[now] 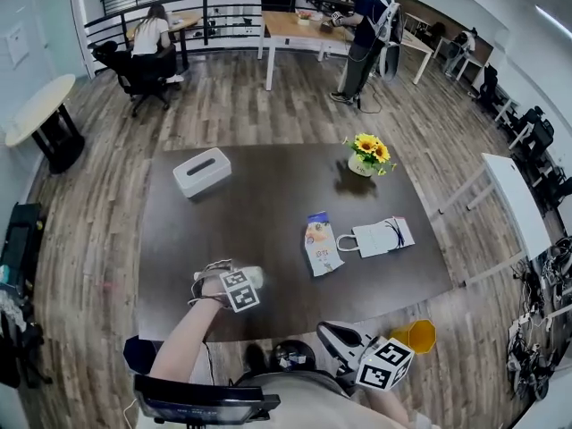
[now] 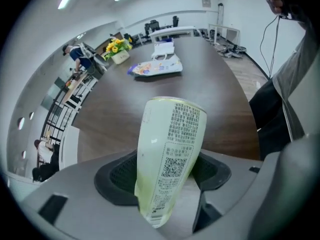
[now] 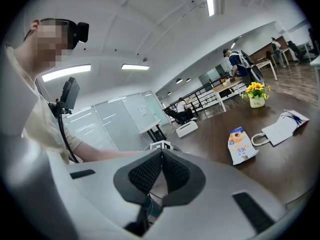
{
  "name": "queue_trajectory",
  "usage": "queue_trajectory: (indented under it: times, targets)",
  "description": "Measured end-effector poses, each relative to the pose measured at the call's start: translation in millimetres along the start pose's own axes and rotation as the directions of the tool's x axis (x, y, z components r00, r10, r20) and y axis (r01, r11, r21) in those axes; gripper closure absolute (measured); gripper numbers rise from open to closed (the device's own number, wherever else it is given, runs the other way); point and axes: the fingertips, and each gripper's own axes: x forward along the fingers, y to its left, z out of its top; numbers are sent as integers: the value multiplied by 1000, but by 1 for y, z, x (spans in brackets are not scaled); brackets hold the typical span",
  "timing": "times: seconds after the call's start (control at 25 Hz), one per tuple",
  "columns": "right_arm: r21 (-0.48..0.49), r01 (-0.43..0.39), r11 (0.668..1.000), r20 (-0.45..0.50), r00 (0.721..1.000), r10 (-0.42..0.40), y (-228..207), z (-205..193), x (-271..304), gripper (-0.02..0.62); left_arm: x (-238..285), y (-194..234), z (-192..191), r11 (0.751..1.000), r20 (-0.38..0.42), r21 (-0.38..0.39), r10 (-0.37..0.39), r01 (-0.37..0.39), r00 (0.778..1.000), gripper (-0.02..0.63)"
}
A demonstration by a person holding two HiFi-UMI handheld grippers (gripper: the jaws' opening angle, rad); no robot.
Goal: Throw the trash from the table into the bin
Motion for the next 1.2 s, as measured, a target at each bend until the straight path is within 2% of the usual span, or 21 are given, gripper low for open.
queue_trajectory:
  times: [0.2,0.36,0.52,0.76,1.04,1.2]
  targets:
    - [-12,-82,997,-10,997,82,6,-4,-12,581,-29,-12,20,993,44,-82,88,-84,995,299]
    - [-53,-131,990,15,991,132,1,5,-38,581,-46,-32,37,988,36,-77,138,-135,990,313]
    - [-5,-140,990,39,989,140,-17,-4,-79,581,-59,-53,55,977,39,-97,194,-190,980,316]
    - [14,-180,984,42,983,179,-40,-15,-125,581,-100,-61,91,929,94,-161,350,-332,932,318]
    - [13,-286,958,12,958,286,-43,-28,-151,581,-144,-96,119,879,119,-249,445,-407,888,318]
    - [42,-328,944,8,945,328,-49,-34,-154,581,-165,-113,127,853,121,-307,474,-421,872,318]
